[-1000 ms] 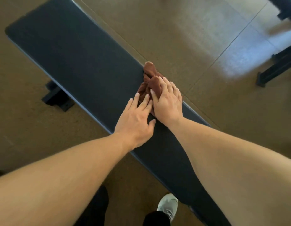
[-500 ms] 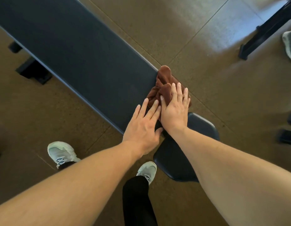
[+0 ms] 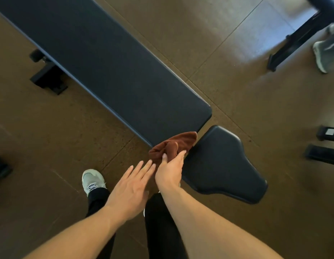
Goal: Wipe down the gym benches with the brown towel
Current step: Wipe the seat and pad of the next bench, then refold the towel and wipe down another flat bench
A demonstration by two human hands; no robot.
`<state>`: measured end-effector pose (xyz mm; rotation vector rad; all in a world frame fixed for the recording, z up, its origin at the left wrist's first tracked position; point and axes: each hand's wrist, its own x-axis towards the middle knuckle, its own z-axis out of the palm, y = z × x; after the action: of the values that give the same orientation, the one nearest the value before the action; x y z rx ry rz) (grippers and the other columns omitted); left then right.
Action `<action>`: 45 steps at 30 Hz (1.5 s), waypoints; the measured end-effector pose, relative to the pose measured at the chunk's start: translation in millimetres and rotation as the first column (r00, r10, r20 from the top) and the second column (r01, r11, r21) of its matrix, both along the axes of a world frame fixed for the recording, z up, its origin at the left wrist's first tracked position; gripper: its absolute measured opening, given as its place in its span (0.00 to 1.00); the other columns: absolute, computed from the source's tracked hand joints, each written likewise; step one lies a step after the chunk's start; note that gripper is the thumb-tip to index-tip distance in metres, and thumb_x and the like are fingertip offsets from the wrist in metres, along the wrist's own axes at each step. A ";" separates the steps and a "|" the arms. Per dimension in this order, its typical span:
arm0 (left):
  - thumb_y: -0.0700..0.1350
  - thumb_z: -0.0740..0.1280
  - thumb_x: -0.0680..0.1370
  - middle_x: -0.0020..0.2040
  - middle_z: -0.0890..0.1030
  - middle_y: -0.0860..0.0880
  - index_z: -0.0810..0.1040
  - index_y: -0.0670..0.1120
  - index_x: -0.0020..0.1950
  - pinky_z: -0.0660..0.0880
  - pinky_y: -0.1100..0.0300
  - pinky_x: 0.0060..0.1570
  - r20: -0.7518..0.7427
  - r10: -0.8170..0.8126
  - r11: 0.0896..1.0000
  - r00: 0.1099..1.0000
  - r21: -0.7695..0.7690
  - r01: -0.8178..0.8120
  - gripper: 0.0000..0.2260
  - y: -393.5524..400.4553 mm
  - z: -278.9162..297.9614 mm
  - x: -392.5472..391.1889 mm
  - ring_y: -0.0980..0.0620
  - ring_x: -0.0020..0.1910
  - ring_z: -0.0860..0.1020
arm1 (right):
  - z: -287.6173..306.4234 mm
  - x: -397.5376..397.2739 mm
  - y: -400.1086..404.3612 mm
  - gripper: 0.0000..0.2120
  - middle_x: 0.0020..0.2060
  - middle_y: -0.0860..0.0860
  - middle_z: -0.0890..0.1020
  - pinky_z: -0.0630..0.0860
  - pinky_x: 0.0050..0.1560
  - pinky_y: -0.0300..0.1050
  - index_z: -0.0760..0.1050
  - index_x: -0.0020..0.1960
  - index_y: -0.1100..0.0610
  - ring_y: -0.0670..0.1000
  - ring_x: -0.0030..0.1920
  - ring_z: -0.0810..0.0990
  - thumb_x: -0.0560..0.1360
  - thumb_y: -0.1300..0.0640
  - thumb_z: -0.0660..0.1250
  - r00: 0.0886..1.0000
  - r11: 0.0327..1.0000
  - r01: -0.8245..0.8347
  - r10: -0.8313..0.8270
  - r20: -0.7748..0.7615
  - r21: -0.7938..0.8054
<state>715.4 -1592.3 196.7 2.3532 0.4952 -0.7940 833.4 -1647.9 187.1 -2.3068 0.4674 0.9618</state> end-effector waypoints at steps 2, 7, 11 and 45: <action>0.51 0.63 0.83 0.83 0.41 0.55 0.38 0.58 0.82 0.39 0.55 0.78 -0.044 0.006 0.999 0.999 -0.048 -0.008 0.38 6.6 3.5 -9.3 0.54 0.82 0.41 | 5.0 -6.0 5.0 0.38 0.82 0.51 0.61 0.65 0.76 0.58 0.40 0.85 0.49 0.58 0.78 0.67 0.85 0.49 0.62 0.997 0.998 0.036 -0.039 -0.060 -0.043; 0.51 0.64 0.82 0.84 0.53 0.53 0.49 0.55 0.84 0.47 0.55 0.79 -0.102 0.111 0.983 0.989 -0.134 -0.124 0.34 24.2 44.9 -24.4 0.53 0.82 0.52 | 36.5 -39.2 15.7 0.27 0.66 0.51 0.77 0.71 0.73 0.60 0.57 0.82 0.47 0.57 0.69 0.76 0.85 0.47 0.61 0.967 0.994 0.107 -0.109 -0.229 -0.018; 0.42 0.60 0.82 0.74 0.72 0.54 0.68 0.58 0.76 0.67 0.52 0.75 -0.164 0.530 0.793 0.832 -0.251 -0.555 0.23 50.7 86.4 -54.0 0.54 0.71 0.71 | 88.9 -66.8 44.7 0.19 0.56 0.44 0.78 0.73 0.71 0.57 0.67 0.74 0.44 0.52 0.63 0.78 0.85 0.47 0.62 0.961 0.988 0.088 -0.052 -0.271 0.123; 0.47 0.63 0.79 0.68 0.75 0.44 0.71 0.47 0.72 0.72 0.45 0.68 -0.131 0.932 -0.361 -0.338 -0.273 -0.892 0.21 548.3 301.5 -113.3 0.42 0.65 0.75 | 348.5 -53.7 558.3 0.09 0.45 0.40 0.84 0.81 0.51 0.42 0.79 0.54 0.44 0.43 0.47 0.82 0.79 0.41 0.70 0.343 0.121 -0.865 0.852 0.396 0.487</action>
<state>602.1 -1044.0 498.2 0.7774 1.8125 0.2842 779.7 -1089.6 535.6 -1.7349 -1.2946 1.2976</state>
